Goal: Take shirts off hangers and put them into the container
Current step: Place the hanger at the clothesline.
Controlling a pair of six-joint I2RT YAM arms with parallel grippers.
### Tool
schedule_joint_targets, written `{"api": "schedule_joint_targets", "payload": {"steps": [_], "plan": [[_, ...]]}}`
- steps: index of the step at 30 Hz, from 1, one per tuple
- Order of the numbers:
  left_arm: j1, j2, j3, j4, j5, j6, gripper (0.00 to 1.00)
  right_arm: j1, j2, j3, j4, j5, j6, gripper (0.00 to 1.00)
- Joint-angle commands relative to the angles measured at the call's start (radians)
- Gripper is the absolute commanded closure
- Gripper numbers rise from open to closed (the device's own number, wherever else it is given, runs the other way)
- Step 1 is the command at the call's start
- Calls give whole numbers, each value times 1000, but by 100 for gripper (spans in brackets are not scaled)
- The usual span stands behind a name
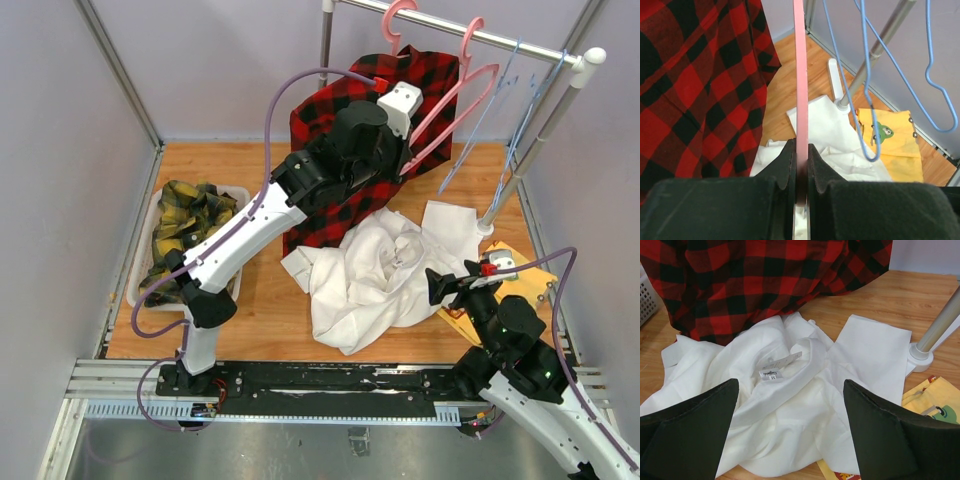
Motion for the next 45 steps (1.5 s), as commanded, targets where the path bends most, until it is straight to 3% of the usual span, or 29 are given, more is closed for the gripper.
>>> {"api": "schedule_joint_targets", "payload": {"steps": [1,4,9,11,13,16,20,25,28,31,35,40,45], "plan": [[2,4,19,39,22,13,99,12,1,35,-9,9,8,13],[1,-8,-19,11,78,15,89,12,-1,40,-14,6,13,13],[2,-68,-49,-43,160,-3,42,12,-14,46,-28,1,15,13],[2,-124,-84,-40,166,-14,30,12,-18,49,-29,1,18,13],[1,-213,-188,8,180,-16,19,13,-18,50,-29,7,21,13],[1,-396,-428,128,185,-23,10,13,-12,45,-26,20,23,13],[1,-606,-725,271,209,-49,4,13,5,39,-20,36,25,13],[1,-820,-1095,488,336,-82,2,12,19,28,-20,90,26,13],[0,-863,-1284,611,419,-167,1,13,17,18,-19,109,28,13],[-37,-836,-1396,651,387,-185,0,12,16,20,-16,109,20,13],[-104,-732,-1413,628,239,-166,0,12,5,26,-34,113,29,13],[-119,-569,-1377,687,154,-135,0,12,-24,22,-40,121,37,13],[-119,-383,-1227,658,237,-100,0,12,-45,24,-60,144,54,12]]}}
